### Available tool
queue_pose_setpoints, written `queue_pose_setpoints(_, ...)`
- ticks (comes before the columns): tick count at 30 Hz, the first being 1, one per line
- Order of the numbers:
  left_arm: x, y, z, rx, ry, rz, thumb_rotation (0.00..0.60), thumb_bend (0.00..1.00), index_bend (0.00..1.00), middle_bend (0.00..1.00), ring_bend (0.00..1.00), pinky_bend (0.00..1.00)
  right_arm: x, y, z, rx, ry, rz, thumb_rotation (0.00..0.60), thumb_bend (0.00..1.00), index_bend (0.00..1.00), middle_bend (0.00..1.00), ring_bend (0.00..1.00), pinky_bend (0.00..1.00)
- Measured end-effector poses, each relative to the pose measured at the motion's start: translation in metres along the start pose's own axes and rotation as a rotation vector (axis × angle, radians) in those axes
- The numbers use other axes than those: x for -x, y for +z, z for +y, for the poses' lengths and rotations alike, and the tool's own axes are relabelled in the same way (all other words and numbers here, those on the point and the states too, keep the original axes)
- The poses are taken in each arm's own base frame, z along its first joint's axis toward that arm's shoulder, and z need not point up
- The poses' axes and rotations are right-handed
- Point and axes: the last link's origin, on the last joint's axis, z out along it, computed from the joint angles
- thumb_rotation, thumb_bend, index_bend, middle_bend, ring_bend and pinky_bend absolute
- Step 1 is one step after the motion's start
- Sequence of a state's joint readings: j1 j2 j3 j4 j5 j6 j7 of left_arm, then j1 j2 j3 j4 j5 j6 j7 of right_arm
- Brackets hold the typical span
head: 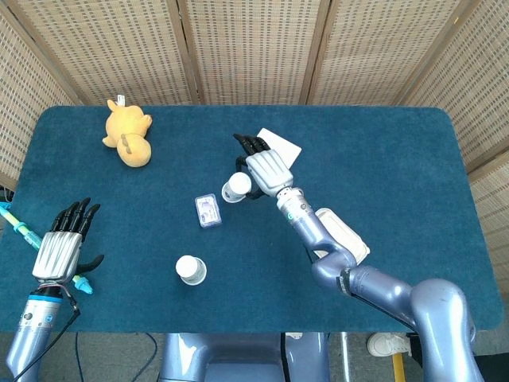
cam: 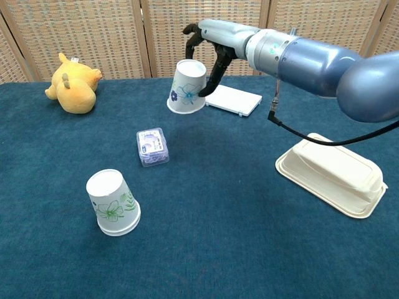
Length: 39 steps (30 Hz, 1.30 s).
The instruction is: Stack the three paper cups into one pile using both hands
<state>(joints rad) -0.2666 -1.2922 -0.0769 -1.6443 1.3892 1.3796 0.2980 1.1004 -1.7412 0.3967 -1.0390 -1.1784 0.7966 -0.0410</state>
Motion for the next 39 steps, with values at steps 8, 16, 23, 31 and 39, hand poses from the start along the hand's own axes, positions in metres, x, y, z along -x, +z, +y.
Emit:
queue_pose_setpoints(8,-0.003,-0.005,0.002,0.026,-0.010,0.004,0.600,0.22,0.06,0.00,0.00,0.09,-0.019,-0.032,-0.048,-0.087,0.054,0.006,0.600,0.20,0.57,0.09,0.00,0.13)
queue_pose_setpoints(16,-0.005,-0.009,0.004,0.047,-0.014,0.003,0.600,0.22,0.06,0.00,0.00,0.09,-0.017,-0.056,-0.081,-0.111,0.088,-0.036,0.600,0.20,0.57,0.09,0.00,0.13)
queue_pose_setpoints(23,-0.005,-0.009,0.004,0.050,-0.013,0.001,0.600,0.22,0.06,0.00,0.00,0.09,0.002,-0.065,-0.099,-0.131,0.119,-0.082,0.600,0.20,0.58,0.09,0.00,0.13)
queue_pose_setpoints(31,-0.004,-0.009,0.005,0.057,-0.010,-0.001,0.600,0.22,0.06,0.00,0.00,0.09,0.021,-0.076,-0.116,-0.176,0.120,-0.138,0.600,0.20,0.58,0.09,0.00,0.13)
queue_pose_setpoints(39,-0.003,-0.011,0.008,0.067,-0.007,-0.001,0.600,0.22,0.06,0.00,0.00,0.09,0.032,-0.084,-0.126,-0.201,0.139,-0.169,0.600,0.20,0.59,0.09,0.00,0.13)
